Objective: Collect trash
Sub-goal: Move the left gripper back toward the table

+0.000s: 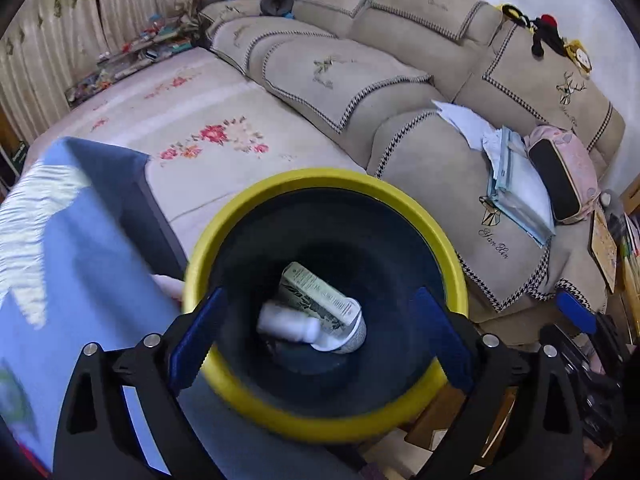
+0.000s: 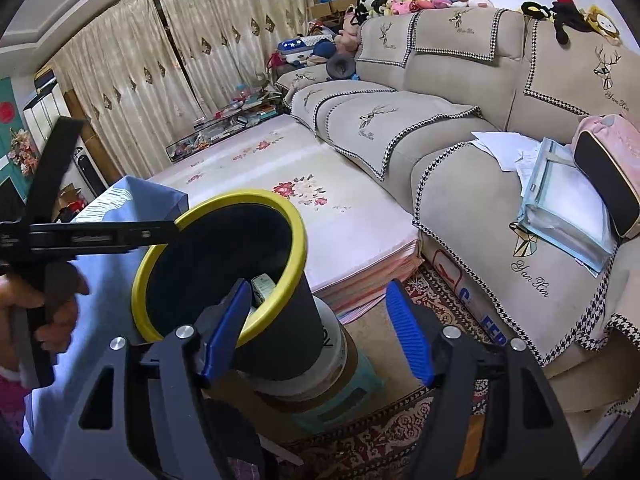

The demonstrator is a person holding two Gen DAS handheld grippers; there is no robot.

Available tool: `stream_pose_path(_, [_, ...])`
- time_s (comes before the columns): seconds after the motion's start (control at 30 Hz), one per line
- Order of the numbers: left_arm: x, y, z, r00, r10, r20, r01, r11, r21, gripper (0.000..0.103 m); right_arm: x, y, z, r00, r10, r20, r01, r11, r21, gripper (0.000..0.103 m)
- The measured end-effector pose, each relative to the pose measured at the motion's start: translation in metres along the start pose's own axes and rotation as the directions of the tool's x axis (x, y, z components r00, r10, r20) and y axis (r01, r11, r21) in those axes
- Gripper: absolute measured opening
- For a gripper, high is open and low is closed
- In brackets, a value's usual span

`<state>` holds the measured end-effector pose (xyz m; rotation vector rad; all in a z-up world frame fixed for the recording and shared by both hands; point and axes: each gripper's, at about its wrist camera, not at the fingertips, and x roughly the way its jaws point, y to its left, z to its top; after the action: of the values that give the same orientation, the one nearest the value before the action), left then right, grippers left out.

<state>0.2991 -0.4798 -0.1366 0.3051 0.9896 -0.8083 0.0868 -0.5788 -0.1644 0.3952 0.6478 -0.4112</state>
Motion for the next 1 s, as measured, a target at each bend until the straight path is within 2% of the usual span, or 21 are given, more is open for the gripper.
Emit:
stream_pose_path(0.17, [-0.088,0.014,-0.038,0.99,0.018,0.143,-0.012,0.999,-0.042,0.096,0.001,0.013,-0.002,1.0,0.02,-0.012,-0.02,1.0,-0.022,0.067])
stream_pose_path(0.3, [-0.156,0.038,-0.081,0.965,0.08,0.249,-0.058,0.994,-0.095,0.098,0.0,0.036,-0.004,0.999,0.048,-0.025,-0.049,0.997,-0.061,0.067])
stream_pose_path(0.43, [-0.208,0.07,-0.124,0.931,0.194,0.308,-0.154,0.976,-0.152,0.098,-0.002,0.068,-0.005,0.996,0.084,-0.032,-0.087,0.99,-0.11,0.068])
stream_pose_path(0.57, [-0.253,0.11,-0.168,0.881,0.33,0.34,-0.264,0.938,-0.226,0.098,-0.008,0.102,0.0,0.992,0.125,-0.031,-0.128,0.978,-0.167,0.069])
stream_pose_path(0.67, [-0.277,0.142,-0.195,0.849,0.4,0.347,-0.306,0.905,-0.294,0.098,-0.013,0.137,0.004,0.986,0.166,-0.029,-0.168,0.961,-0.221,0.069])
stream_pose_path(0.73, [-0.29,0.169,-0.211,0.829,0.442,0.344,-0.326,0.88,-0.345,0.098,-0.015,0.157,0.006,0.982,0.189,-0.032,-0.191,0.95,-0.249,0.07])
stream_pose_path(0.8, [-0.3,0.196,-0.229,0.798,0.499,0.338,-0.359,0.844,-0.398,0.098,-0.016,0.183,0.007,0.973,0.224,-0.045,-0.228,0.933,-0.28,0.072])
stream_pose_path(0.87, [-0.308,0.221,-0.246,0.774,0.541,0.328,-0.383,0.813,-0.438,0.098,-0.014,0.21,0.008,0.966,0.25,-0.064,-0.257,0.912,-0.319,0.072])
stream_pose_path(1.0, [-0.314,0.262,-0.274,0.755,0.576,0.313,-0.387,0.777,-0.496,0.098,-0.003,0.267,0.007,0.951,0.288,-0.112,-0.309,0.864,-0.397,0.072])
